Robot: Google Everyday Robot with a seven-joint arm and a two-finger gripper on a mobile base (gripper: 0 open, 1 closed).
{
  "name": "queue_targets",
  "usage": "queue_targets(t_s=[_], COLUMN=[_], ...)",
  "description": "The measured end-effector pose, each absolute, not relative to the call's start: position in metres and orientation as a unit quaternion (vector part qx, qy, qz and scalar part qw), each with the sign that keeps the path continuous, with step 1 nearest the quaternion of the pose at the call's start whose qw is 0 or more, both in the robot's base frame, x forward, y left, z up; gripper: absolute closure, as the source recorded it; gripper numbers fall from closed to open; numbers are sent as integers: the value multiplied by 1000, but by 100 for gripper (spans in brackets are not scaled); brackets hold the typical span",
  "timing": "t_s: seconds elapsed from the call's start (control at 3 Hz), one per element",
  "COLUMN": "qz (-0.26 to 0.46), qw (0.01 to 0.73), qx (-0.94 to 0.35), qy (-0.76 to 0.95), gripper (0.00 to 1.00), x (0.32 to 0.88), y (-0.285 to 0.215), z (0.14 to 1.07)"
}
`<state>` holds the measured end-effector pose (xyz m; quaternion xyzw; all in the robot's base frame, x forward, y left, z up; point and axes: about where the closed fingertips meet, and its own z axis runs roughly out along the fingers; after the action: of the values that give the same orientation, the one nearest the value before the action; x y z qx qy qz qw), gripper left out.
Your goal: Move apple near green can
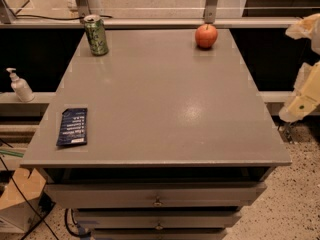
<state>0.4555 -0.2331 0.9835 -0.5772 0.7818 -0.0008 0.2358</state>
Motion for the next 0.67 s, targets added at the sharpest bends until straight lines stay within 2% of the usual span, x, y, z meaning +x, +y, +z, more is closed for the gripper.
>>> queue_targets(t_s=[0.33,0.67], qz=[45,56], qw=[318,328], qx=[-558,-555], qy=[765,762], gripper=[0,0], x=[487,489], y=[-224,-218], z=[989,991])
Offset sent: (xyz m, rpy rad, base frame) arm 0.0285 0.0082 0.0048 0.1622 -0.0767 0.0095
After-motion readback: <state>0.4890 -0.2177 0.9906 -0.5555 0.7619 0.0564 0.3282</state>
